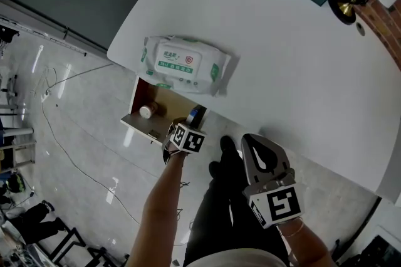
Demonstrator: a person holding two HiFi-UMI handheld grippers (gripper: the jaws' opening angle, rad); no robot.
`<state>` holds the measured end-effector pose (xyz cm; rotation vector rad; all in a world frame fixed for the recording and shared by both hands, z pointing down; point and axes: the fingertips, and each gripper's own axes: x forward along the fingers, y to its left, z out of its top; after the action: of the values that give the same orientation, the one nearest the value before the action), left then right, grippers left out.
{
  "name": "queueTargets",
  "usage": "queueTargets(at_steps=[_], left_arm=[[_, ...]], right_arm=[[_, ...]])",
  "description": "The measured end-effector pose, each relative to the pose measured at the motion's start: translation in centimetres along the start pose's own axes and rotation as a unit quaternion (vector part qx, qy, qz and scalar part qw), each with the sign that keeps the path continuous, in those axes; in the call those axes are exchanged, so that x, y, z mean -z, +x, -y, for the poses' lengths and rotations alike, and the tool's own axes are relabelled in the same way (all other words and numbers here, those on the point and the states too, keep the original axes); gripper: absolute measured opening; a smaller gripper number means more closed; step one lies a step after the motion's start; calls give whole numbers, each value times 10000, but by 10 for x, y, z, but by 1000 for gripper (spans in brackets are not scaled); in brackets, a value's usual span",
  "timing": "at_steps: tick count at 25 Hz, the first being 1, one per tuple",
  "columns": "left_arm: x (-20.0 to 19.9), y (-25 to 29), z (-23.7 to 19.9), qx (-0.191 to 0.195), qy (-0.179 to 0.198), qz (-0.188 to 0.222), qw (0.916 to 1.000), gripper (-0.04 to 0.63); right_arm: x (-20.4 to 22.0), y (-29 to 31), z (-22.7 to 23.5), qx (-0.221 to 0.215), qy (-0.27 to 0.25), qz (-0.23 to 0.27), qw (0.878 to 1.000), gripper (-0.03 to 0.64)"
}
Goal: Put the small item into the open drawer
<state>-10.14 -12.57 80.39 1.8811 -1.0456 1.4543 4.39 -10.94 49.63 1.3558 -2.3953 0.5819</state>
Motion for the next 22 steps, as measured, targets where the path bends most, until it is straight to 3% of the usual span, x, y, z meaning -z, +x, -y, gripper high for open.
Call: queueTargets(at_steps=[8,13,22], left_arm=[[4,2,0,80,-74,-69,9999,83],[7,-7,-3,242,-391,-51,9989,145],[-11,-66,-14,224,-844,624,9942,175]], right_arm=[[6,3,-16,-185,-27,-137,9997,6],[4,3,-22,-232,-25,-156,9996,6],[-14,-4,-29,-293,-85,-23,9995,6]])
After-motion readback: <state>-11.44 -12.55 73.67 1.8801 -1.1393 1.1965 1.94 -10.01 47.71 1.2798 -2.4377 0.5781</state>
